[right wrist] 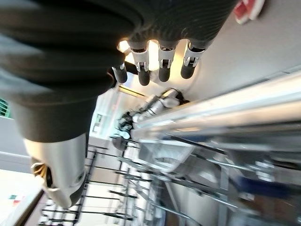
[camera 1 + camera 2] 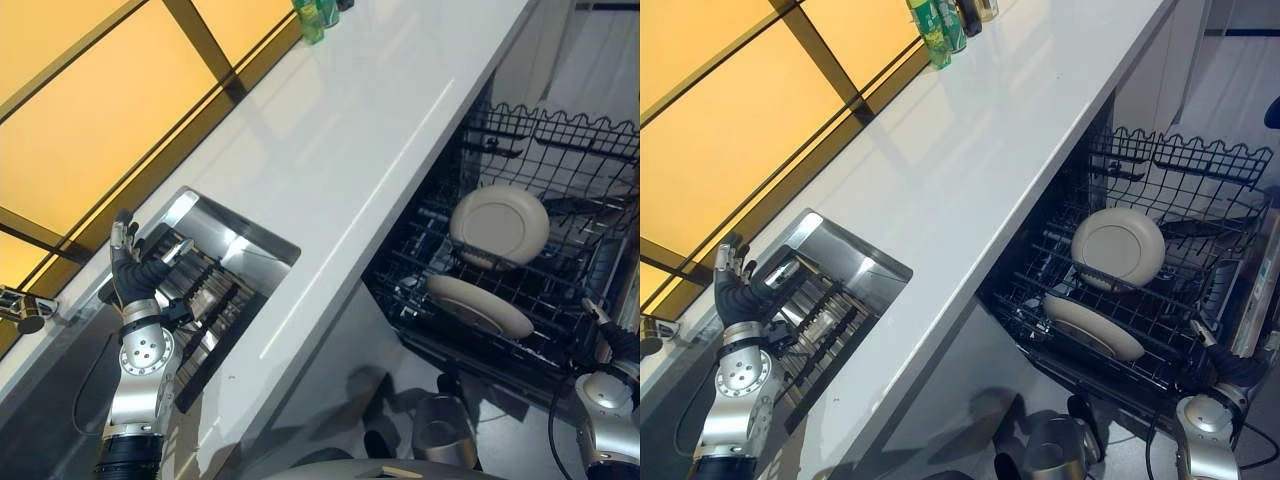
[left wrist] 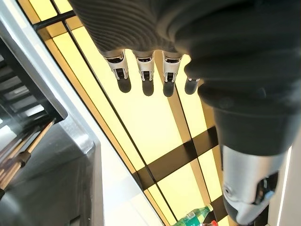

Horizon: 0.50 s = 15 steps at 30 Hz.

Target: Pick up plates and place into dishwasher.

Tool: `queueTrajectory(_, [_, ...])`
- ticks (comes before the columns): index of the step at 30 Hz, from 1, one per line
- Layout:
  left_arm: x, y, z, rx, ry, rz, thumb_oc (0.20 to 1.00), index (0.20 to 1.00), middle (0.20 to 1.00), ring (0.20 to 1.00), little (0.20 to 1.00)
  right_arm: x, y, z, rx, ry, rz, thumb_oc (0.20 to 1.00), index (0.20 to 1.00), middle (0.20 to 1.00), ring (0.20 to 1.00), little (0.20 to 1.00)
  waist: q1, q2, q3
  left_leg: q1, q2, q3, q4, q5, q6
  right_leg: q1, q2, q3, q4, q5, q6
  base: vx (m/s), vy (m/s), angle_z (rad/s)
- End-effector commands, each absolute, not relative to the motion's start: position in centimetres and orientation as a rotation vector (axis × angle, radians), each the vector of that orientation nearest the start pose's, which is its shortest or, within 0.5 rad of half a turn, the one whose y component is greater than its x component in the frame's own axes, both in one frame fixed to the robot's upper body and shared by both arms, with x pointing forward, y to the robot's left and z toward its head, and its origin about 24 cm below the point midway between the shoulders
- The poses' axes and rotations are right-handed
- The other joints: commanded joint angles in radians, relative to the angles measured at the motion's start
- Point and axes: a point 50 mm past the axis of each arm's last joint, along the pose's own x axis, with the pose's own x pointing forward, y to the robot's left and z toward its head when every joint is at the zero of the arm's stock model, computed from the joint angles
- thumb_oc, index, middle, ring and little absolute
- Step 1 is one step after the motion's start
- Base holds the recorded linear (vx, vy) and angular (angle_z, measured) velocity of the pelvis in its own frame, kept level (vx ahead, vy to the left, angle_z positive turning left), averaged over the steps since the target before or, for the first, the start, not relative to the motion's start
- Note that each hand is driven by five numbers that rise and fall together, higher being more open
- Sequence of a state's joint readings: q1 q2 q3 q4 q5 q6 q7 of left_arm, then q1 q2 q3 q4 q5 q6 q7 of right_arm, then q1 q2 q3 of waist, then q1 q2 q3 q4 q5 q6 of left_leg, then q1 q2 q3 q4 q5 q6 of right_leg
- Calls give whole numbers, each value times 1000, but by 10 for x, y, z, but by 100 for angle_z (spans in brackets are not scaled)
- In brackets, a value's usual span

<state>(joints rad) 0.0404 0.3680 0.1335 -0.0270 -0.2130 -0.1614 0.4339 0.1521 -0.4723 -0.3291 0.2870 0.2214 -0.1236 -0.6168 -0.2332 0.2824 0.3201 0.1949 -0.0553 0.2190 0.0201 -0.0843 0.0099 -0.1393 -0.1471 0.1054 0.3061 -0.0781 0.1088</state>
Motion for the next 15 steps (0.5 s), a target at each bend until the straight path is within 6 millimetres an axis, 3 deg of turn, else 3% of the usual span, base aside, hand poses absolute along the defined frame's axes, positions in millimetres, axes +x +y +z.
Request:
queueTrajectory(1, [232,266,91,95,-274,552,1000,1000,1000,1000,1000,187,-371,57,-287,-17,-933,1000,1000,1000,1000,1000,6,-7,-46,-168,-15,-43,239,-59,-10,18,-55,-10,27,-27,-11,1,66,-3])
queueTrajectory(9, [239,253,99,54,-307,526,1000,1000,1000,1000,1000,216,-387,87,-255,-64,-854,1000,1000,1000,1000,1000,30,31,9,-261,-47,-58,300,-57,-3,-82,-83,0,97,-27,-21,-93,52,1])
queueTrajectory(15, [243,247,111,18,-356,526,1000,1000,1000,1000,1000,244,-377,110,-235,-130,-773,1000,1000,1000,1000,1000,46,57,48,-336,-64,-68,331,-53,-2,-154,-88,11,122,-24,-32,-136,50,1])
